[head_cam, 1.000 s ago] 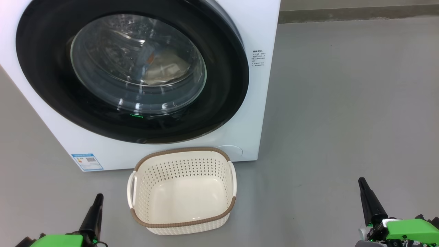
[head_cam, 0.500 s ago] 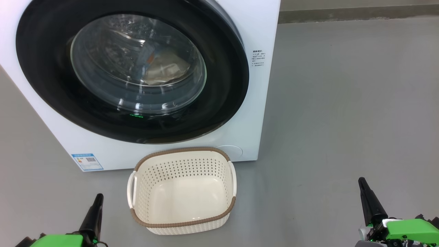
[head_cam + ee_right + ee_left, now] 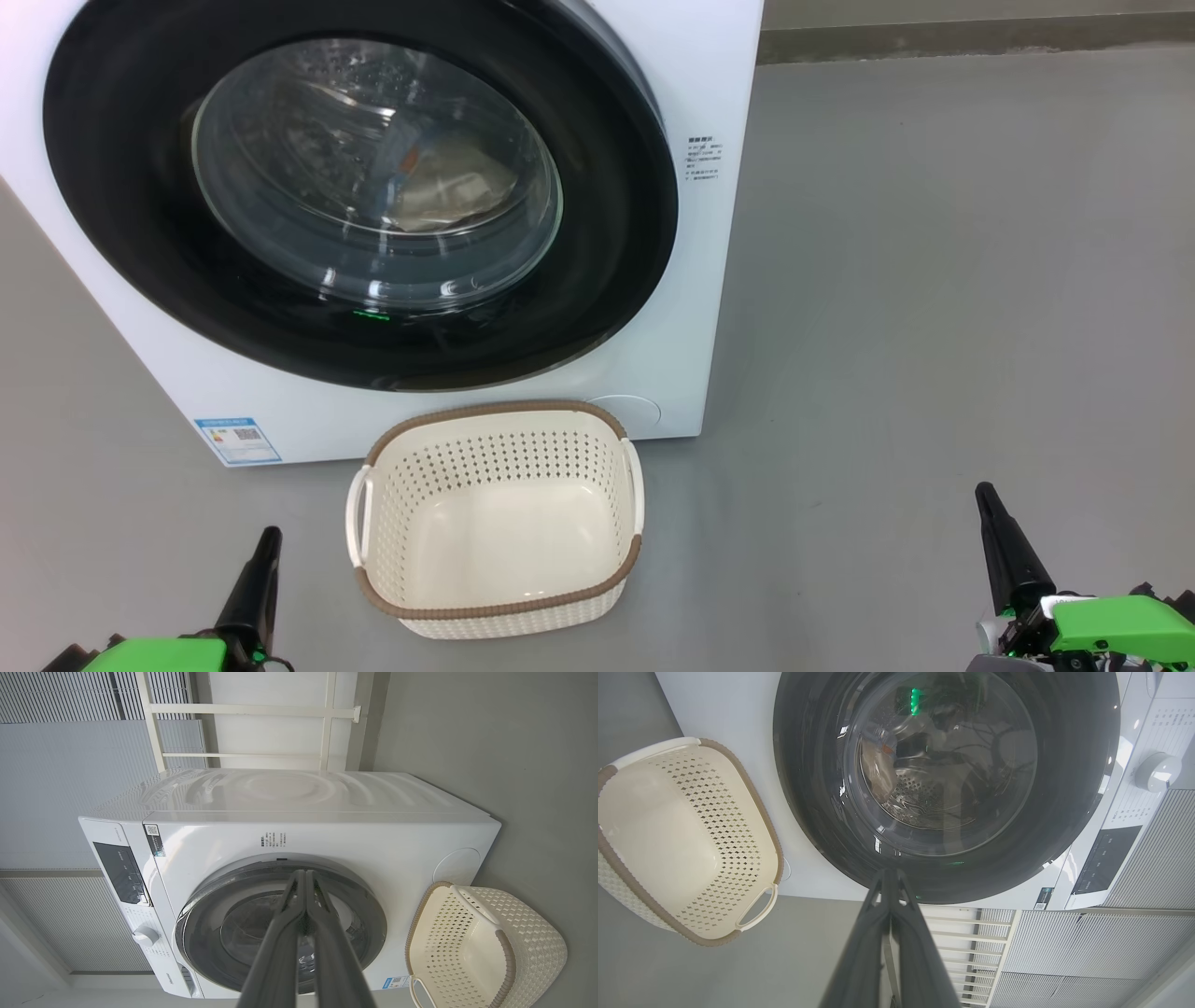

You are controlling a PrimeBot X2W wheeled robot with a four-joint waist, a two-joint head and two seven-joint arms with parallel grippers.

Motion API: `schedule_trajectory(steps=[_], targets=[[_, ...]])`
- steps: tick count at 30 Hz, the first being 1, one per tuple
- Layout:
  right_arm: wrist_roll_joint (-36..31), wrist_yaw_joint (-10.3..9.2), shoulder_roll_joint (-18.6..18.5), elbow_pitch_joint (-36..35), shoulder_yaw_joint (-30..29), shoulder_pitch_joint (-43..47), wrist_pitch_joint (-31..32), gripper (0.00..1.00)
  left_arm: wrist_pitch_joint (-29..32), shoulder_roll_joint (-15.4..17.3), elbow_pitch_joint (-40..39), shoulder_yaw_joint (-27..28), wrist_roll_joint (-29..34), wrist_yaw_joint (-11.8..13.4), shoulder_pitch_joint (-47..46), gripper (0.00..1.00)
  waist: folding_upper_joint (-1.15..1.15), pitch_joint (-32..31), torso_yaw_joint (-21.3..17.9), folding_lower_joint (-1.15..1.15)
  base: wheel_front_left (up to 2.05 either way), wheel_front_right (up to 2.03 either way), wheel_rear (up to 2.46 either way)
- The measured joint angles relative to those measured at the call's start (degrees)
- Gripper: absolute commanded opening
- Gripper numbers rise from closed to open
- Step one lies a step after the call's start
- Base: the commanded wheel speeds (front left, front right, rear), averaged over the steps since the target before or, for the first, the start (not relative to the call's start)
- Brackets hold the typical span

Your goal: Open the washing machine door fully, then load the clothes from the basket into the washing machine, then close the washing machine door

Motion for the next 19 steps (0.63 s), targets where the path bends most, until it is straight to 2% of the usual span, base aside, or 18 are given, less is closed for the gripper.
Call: schedule_trajectory(steps=[19], targets=[[0.0,0.0,0.0,0.0,0.0,0.0,0.0,0.0,0.0,0.0,0.0,0.0,0.0,0.0,0.0,0.0,0.0,0.0,0.0,0.0,0.0,0.0,0.0]])
